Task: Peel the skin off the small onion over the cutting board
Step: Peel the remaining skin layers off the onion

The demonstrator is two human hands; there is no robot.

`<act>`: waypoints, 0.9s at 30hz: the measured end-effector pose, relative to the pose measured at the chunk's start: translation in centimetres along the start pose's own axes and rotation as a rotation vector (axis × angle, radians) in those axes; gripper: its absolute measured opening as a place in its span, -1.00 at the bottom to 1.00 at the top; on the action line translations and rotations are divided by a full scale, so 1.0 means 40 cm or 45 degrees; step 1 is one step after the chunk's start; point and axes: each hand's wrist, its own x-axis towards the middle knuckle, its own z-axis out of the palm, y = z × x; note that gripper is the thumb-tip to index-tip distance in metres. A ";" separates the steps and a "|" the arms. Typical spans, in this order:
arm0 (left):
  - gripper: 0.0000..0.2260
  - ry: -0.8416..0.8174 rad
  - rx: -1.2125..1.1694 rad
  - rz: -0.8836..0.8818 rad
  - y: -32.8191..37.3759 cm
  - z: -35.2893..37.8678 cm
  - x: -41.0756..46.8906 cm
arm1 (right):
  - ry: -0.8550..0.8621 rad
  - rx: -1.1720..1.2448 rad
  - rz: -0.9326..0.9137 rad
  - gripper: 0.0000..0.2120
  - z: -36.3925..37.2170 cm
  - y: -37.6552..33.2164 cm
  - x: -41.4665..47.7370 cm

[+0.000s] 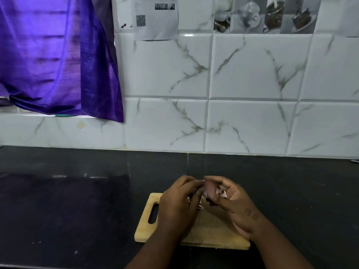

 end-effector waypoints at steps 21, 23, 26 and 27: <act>-0.86 -0.084 0.138 0.055 0.003 0.003 -0.002 | -0.002 -0.181 -0.017 -0.68 0.000 0.003 -0.001; -0.87 -0.106 0.162 0.046 0.010 0.006 -0.004 | -0.009 -0.194 -0.026 -0.68 0.002 0.001 -0.003; -0.92 -0.109 0.152 -0.016 0.012 0.010 -0.003 | -0.023 -0.205 -0.040 -0.67 0.000 0.002 -0.003; -0.92 -0.089 0.141 -0.043 0.011 0.010 -0.001 | -0.024 -0.196 -0.051 -0.67 -0.001 0.003 -0.003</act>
